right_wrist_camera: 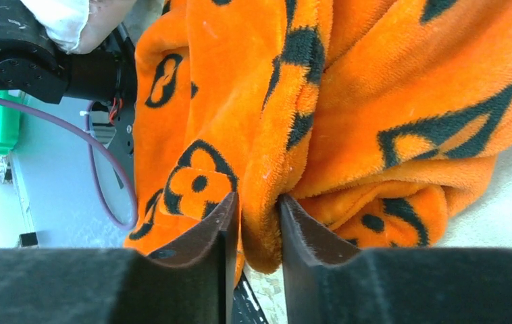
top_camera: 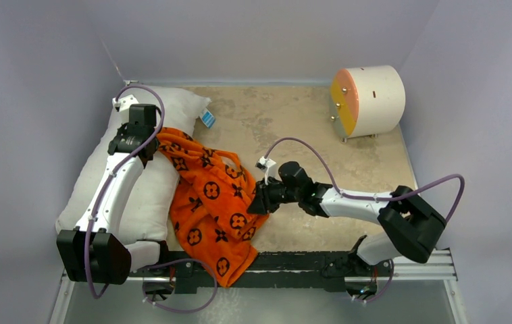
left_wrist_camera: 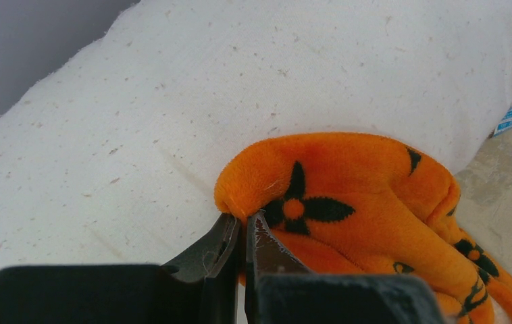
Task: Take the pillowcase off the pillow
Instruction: Fold the pillowcase at the center of the board.
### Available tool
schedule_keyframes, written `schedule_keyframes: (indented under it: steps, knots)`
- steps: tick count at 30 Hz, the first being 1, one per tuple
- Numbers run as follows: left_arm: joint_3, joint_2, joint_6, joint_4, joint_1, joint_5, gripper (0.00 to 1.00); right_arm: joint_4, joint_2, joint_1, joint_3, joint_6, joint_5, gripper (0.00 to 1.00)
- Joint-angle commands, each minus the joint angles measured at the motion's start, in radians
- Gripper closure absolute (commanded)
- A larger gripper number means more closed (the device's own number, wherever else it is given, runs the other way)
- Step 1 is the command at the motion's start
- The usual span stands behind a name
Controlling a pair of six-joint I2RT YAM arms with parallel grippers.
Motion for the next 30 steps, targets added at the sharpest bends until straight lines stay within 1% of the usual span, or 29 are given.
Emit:
schedule_keyframes:
  steps: [1, 3, 4, 6, 7, 9, 11, 14, 17, 21, 22, 24, 27, 30]
  knots:
    - [0.002, -0.013, 0.012, 0.025, 0.006, 0.006, 1.0, 0.052, 0.01, 0.023, 0.053, 0.007, -0.036, 0.67]
    - [0.003, -0.016, 0.013, 0.024, 0.006, 0.007, 1.0, 0.057, 0.018, 0.034, 0.052, 0.015, -0.035, 0.66]
    - [0.001, -0.017, 0.014, 0.024, 0.006, 0.006, 1.0, 0.064, 0.02, 0.039, 0.049, 0.021, -0.035, 0.68]
    - [0.002, -0.018, 0.013, 0.025, 0.006, 0.009, 1.0, 0.064, 0.024, 0.048, 0.049, 0.026, -0.034, 0.87]
    - [0.003, -0.017, 0.014, 0.027, 0.006, 0.011, 1.0, 0.056, 0.025, 0.051, 0.053, 0.025, -0.031, 1.0]
    - [0.011, -0.016, 0.012, 0.028, 0.006, 0.018, 1.0, 0.02, 0.009, 0.052, 0.068, 0.014, -0.01, 1.0]
    - [0.024, -0.018, 0.011, 0.03, 0.006, 0.028, 1.0, -0.05, -0.027, 0.052, 0.086, -0.003, 0.022, 1.0]
    - [0.052, -0.03, 0.01, 0.027, 0.006, 0.039, 1.0, -0.131, -0.124, 0.041, 0.11, -0.006, 0.14, 1.0]
    - [0.079, -0.051, 0.01, 0.025, 0.006, 0.042, 1.0, -0.227, -0.234, -0.018, 0.143, -0.039, 0.247, 1.0]
    - [0.123, -0.069, -0.005, 0.048, 0.006, 0.086, 1.0, -0.337, -0.353, -0.143, 0.229, -0.104, 0.446, 1.0]
    - [0.14, -0.068, -0.015, 0.06, 0.005, 0.116, 1.0, -0.354, -0.36, -0.177, 0.27, -0.133, 0.494, 1.0]
    - [0.184, -0.053, -0.039, 0.109, 0.005, 0.199, 1.0, -0.362, -0.336, -0.248, 0.373, -0.207, 0.543, 1.0]
    - [0.318, 0.016, -0.063, 0.179, 0.006, 0.314, 1.0, -0.412, -0.215, -0.335, 0.625, -0.33, 0.576, 1.0]
    - [0.494, 0.086, -0.059, 0.233, 0.004, 0.389, 1.0, -0.426, -0.114, -0.377, 0.899, -0.406, 0.604, 1.0]
